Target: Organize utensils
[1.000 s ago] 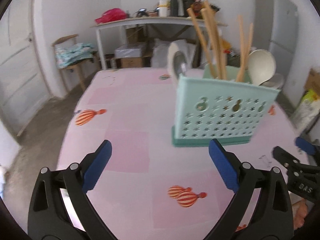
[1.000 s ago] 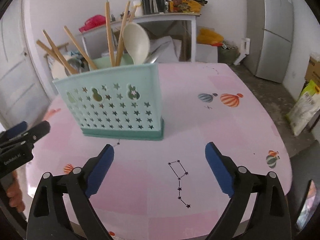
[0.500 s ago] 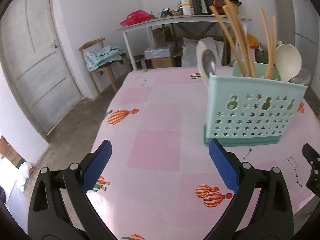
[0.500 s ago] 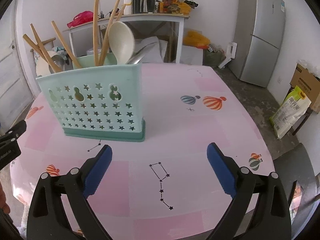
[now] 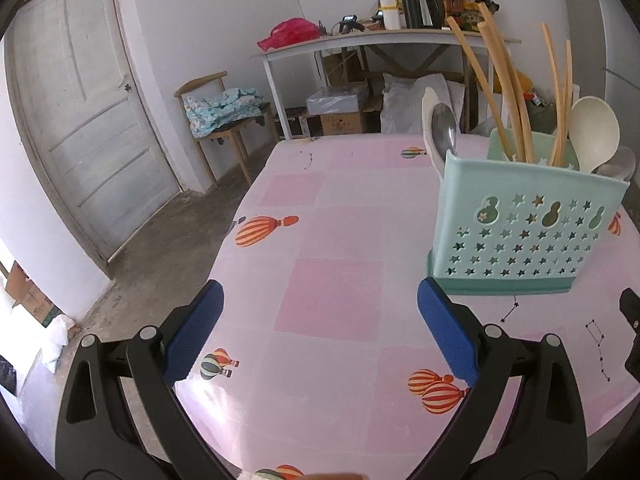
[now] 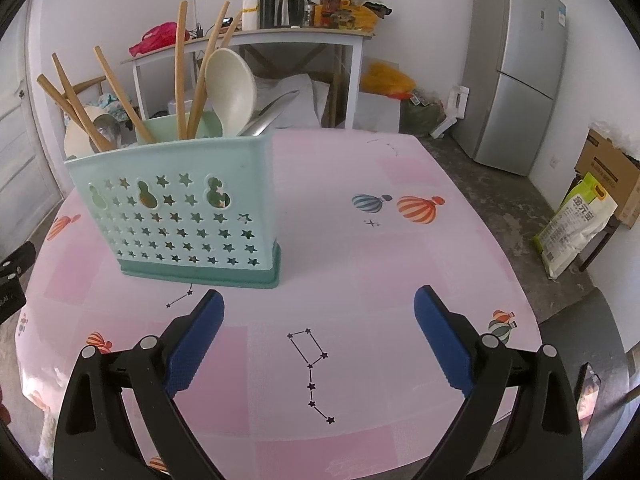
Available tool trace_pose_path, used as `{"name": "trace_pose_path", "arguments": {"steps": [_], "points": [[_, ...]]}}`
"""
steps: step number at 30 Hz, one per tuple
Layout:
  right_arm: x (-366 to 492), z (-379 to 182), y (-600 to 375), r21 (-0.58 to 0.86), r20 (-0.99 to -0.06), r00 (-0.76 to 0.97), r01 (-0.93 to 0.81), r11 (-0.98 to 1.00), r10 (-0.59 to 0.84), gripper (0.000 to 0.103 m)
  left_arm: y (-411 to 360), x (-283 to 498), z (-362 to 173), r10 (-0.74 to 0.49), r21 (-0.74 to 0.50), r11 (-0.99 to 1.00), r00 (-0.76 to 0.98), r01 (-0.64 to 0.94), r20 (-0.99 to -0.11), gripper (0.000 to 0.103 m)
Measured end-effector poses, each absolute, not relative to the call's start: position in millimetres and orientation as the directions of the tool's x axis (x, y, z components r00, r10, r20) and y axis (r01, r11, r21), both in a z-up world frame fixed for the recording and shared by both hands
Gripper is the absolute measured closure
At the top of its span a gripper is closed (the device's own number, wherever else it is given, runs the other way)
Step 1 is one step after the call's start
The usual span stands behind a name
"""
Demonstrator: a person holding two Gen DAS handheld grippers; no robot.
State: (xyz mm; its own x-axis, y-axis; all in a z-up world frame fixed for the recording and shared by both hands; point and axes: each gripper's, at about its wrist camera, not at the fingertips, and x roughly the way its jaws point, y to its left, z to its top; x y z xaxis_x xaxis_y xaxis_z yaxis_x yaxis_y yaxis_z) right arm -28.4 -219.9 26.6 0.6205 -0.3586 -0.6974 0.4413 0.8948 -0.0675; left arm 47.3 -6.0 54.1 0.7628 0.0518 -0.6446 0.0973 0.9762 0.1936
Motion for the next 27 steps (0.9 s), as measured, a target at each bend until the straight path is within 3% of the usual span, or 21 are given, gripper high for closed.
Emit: {"name": "trace_pose_path", "arguments": {"steps": [27], "points": [[-28.6, 29.2, -219.0, -0.077, -0.695, 0.621, 0.436, 0.897, -0.362, 0.010, -7.2, 50.1, 50.2, 0.066, 0.198, 0.976, 0.744, 0.090, -0.665, 0.009]]}}
